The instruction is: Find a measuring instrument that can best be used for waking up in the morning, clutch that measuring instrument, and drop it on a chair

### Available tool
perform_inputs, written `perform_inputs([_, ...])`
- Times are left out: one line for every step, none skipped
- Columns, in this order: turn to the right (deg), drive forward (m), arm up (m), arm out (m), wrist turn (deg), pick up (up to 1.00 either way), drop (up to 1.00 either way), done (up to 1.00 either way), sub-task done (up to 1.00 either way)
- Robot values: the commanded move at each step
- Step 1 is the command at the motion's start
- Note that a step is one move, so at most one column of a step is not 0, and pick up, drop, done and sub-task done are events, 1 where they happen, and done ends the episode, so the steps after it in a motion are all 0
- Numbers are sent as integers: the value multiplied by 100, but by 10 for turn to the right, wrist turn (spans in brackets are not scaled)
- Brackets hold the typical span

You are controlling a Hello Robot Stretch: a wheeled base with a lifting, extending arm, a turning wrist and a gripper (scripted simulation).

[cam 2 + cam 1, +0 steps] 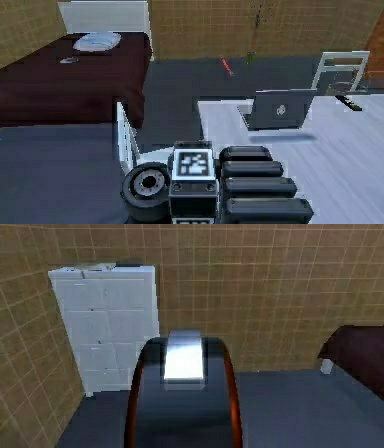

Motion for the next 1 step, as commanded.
perform_inputs([-450,0,0,0,0,0,0,0,0])
